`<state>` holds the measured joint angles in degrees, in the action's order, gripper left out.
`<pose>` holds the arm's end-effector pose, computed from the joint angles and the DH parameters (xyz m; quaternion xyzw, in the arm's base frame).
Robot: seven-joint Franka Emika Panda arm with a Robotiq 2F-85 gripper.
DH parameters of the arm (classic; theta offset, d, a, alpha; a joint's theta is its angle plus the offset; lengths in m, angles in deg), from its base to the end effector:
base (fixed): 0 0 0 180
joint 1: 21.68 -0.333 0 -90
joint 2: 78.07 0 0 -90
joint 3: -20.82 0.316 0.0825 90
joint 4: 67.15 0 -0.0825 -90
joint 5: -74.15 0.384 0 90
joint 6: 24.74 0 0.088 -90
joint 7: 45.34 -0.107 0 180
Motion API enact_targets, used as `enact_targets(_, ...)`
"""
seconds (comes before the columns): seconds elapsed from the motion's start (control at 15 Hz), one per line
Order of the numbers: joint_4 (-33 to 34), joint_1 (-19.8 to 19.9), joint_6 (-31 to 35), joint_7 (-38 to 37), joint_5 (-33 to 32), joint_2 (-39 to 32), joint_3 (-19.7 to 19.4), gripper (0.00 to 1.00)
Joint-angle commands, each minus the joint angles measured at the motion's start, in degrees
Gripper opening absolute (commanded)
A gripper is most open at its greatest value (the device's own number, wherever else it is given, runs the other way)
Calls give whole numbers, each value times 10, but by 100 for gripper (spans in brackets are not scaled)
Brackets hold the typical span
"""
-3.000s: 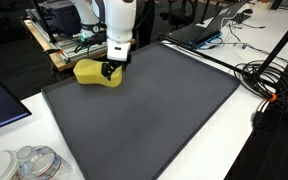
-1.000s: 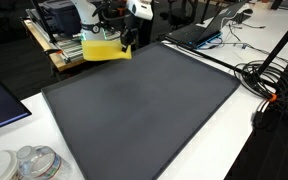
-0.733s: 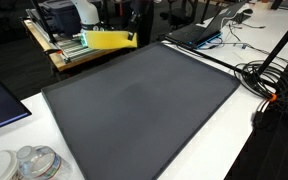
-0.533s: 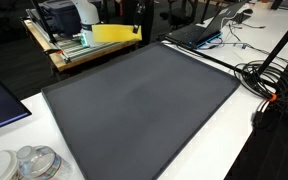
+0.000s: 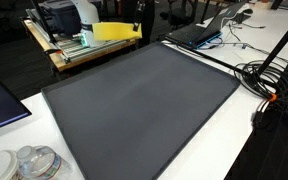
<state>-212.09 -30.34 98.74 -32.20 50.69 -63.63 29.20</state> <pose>0.4096 0.1075 0.3580 0.9097 0.3687 -0.0577 0.1819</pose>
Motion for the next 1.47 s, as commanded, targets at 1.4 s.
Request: enact_targets(1.4,333,6,-6,48,-70,-79,14,3)
